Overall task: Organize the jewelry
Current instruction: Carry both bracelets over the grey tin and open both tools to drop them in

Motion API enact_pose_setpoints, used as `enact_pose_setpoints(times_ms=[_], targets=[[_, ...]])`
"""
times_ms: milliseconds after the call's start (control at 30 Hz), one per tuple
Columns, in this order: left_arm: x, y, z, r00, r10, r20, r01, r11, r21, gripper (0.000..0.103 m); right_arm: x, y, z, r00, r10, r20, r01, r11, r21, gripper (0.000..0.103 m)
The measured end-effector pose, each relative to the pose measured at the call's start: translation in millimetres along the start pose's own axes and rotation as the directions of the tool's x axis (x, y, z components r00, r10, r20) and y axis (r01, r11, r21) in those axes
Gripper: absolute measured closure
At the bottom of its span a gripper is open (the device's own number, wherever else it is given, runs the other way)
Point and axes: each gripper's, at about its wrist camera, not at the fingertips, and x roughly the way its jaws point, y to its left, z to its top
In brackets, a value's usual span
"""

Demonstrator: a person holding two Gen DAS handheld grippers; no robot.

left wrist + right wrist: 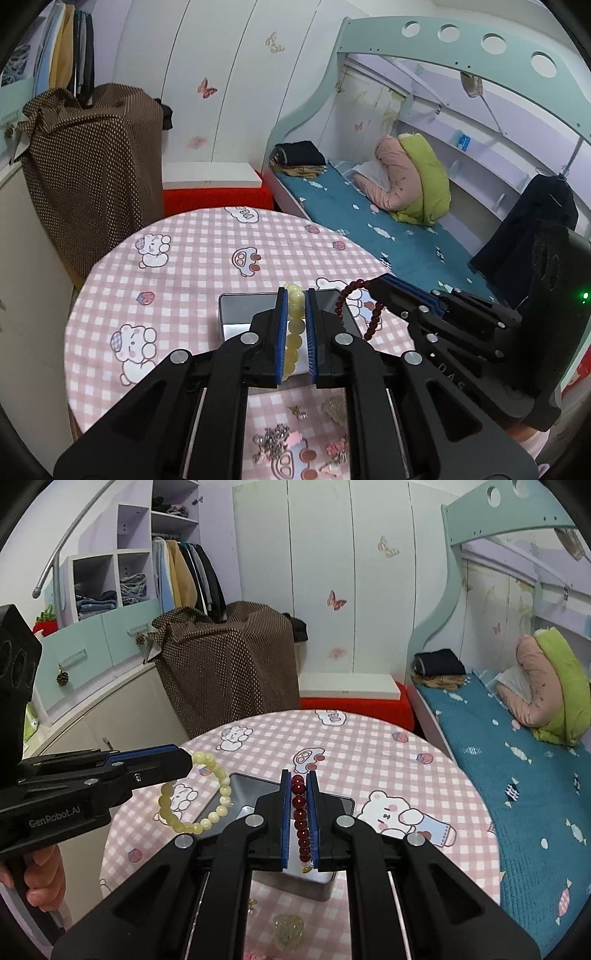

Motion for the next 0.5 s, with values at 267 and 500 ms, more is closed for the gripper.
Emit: enact_pose_setpoints(times_ms=[267,500], targets=[[49.1,15.6,-4.8,0.995,0.013,-0.098,-0.017,0.999,-0.041,0.093,38.9,-9.1,-8.5,0.995,0.013,-0.098,-0.011,1.0,0.02,0.095],[74.2,20.9,-10.9,0.988,0.01,-0.152,-0.018,0.999,-0.051,0.093,52.3,-14.3,-13.7,0.991,0.024,-0.133,-0.022,1.0,0.015,0.095]])
